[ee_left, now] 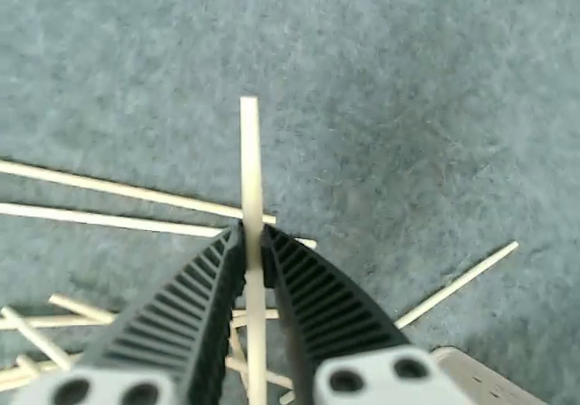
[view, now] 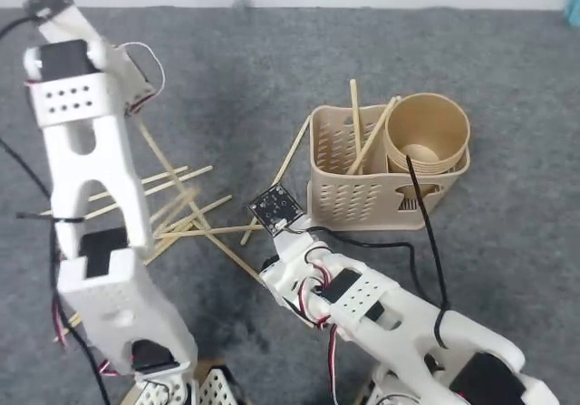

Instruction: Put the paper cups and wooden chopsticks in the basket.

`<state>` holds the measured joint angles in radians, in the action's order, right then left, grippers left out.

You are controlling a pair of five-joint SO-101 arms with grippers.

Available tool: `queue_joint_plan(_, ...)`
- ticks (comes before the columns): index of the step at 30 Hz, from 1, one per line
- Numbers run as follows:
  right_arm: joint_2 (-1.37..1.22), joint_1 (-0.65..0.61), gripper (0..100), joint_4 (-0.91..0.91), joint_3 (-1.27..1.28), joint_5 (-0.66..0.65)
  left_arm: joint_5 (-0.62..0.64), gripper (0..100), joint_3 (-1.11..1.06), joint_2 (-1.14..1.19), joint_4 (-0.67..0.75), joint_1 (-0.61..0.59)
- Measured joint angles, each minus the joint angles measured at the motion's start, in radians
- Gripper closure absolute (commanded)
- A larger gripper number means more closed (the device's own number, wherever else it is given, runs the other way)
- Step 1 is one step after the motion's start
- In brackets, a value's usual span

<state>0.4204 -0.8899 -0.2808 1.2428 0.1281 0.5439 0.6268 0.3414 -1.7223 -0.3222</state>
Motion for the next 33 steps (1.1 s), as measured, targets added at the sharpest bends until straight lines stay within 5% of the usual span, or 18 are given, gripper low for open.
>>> queue_joint_plan(5, 0.000, 0.000, 99.1, 0.000, 0.000, 0.000, 0.002, 99, -0.115, -0.017, 0.041, -0.025)
queue_joint_plan(16, 0.000, 0.006, 99.1, 0.000, 0.000, 0.000, 0.002, 99, -0.502, -0.017, 0.493, -0.028)
queue_joint_plan(24, 0.000, 0.012, 99.1, 0.000, 0.000, 0.000, 0.002, 99, -0.511, -0.081, 0.453, -0.028)
queue_joint_plan(33, 0.000, 0.012, 99.1, 0.000, 0.000, 0.000, -0.098, 99, -0.677, -0.516, 0.391, 0.040)
